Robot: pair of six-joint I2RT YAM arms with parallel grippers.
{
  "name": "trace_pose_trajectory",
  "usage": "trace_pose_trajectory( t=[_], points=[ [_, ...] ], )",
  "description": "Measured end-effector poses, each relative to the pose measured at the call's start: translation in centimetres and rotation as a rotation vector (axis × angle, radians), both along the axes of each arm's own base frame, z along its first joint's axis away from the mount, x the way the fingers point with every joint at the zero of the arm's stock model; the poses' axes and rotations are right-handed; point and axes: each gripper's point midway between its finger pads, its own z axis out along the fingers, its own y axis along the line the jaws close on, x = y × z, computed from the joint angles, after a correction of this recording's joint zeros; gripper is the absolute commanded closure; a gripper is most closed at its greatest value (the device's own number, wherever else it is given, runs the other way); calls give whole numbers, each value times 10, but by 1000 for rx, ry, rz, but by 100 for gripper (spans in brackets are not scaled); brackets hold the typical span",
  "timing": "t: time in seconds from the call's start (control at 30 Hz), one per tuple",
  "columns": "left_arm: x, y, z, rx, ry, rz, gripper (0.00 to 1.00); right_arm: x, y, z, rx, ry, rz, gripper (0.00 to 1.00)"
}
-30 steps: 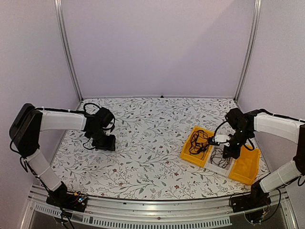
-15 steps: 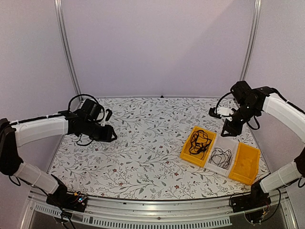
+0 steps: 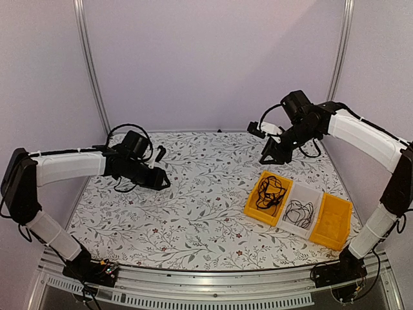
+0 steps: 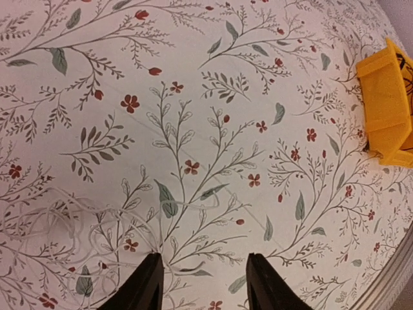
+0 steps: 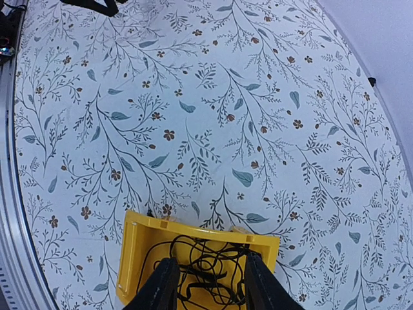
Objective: Untangle the cables
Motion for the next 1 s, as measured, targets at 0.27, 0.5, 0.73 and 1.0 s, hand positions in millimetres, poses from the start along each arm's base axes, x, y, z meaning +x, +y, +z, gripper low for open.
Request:
trace_pose_trajectory(
  t=[0.27, 0.5, 0.73, 1.0],
  points=[
    [34, -46, 10, 154, -139, -288, 54, 9, 27, 4, 61, 49, 29, 60],
    [46, -18, -30, 375, -66, -263, 53, -6, 31, 0, 92, 89, 56, 59],
    [52, 19, -48, 320, 55, -12, 55, -6, 97, -12, 139, 106, 120, 55],
    [41, 36, -67, 193, 181, 178, 55, 1, 199, -67, 186, 196, 158, 51]
  ],
)
